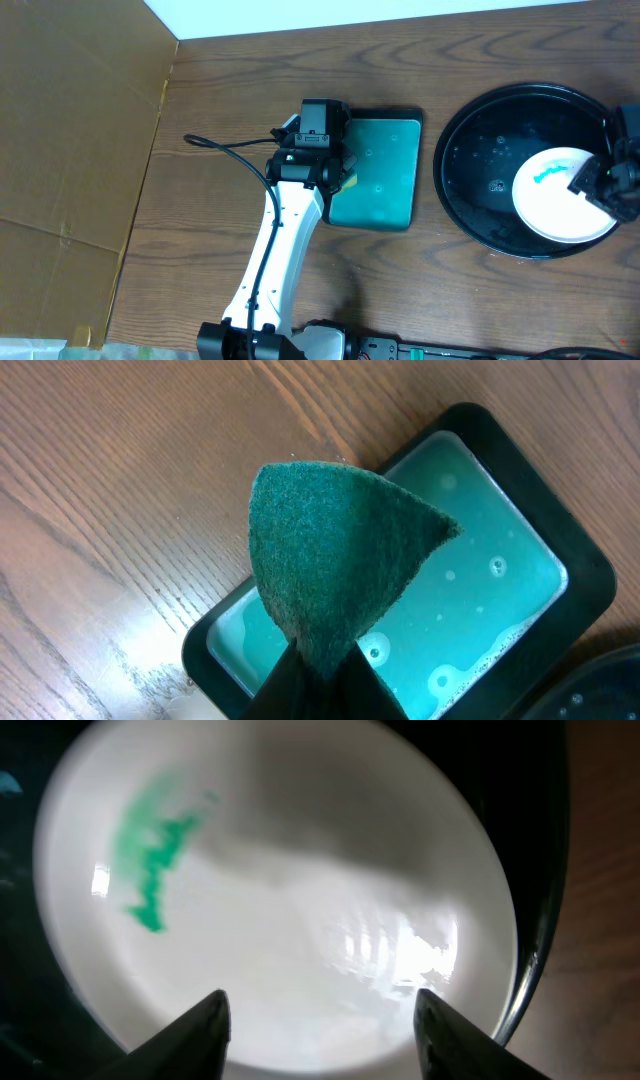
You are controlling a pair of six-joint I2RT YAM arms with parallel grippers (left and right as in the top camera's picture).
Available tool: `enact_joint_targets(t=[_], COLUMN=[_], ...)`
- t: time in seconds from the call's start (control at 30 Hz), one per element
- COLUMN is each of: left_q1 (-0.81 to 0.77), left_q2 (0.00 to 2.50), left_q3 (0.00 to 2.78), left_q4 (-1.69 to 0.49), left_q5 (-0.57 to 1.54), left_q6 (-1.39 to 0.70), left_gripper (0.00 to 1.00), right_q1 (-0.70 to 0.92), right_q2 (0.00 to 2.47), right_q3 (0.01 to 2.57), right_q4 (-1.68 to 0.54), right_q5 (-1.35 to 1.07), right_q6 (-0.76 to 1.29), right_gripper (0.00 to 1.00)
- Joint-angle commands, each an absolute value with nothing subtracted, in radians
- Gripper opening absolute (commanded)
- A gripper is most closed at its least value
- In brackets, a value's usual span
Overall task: Clean dirty plates on tray and stack at the side
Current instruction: 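Grip the white plate rim with the right gripper and drag it inward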
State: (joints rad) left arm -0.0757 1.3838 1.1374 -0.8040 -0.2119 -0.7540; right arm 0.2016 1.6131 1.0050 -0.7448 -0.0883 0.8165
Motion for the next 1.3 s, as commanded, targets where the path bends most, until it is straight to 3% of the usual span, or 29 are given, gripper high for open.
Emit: enact_joint_targets(t=[0.0, 0.1, 0.2, 0.67, 1.0, 1.07, 1.13, 1.27], left_q1=[-0.073, -0.073, -0.073, -0.073, -0.073, -0.073, -0.073, -0.073], left_q2=[1.380, 1.380, 1.380, 1.380, 1.380, 1.380, 1.380, 1.380], left_q3=[1.127, 1.127, 1.127, 1.127, 1.127, 1.127, 1.127, 1.127], left_q4=[-0.803, -0.803, -0.803, -0.802, -0.796, -0.797, -0.800, -0.803], left_q5=[-0.217, -0.217, -0.217, -0.218, -0.217, -0.217, -0.217, -0.217], left_q6=[-0.737, -0.737, -0.737, -0.737, -0.737, -0.737, -0.737, -0.737], left_gripper=[0.07, 0.07, 0.08, 0.07, 0.07, 0.07, 0.07, 0.07], right_q1=[0.204, 0.204, 0.201, 0.178, 0.178, 0.176, 0.176, 0.179], right_q2=[1.614, 1.616, 1.634, 1.757, 1.757, 1.757, 1.757, 1.756], right_q3=[1.066, 1.067, 1.061, 1.060, 1.090, 1.136, 1.208, 1.290], right_q4=[-0.749, -0.717, -0.694, -0.598, -0.479, -0.504, -0.612, -0.886], right_q5=[-0.025, 0.043, 0.138, -0.034, -0.360, -0.359, -0.325, -0.215], right_q6=[0.700, 0.553, 0.443, 0.305, 0.282, 0.315, 0.388, 0.525], right_gripper=[0.72, 0.85, 0.89, 0.83, 0.83, 0.83, 0.90, 0.89])
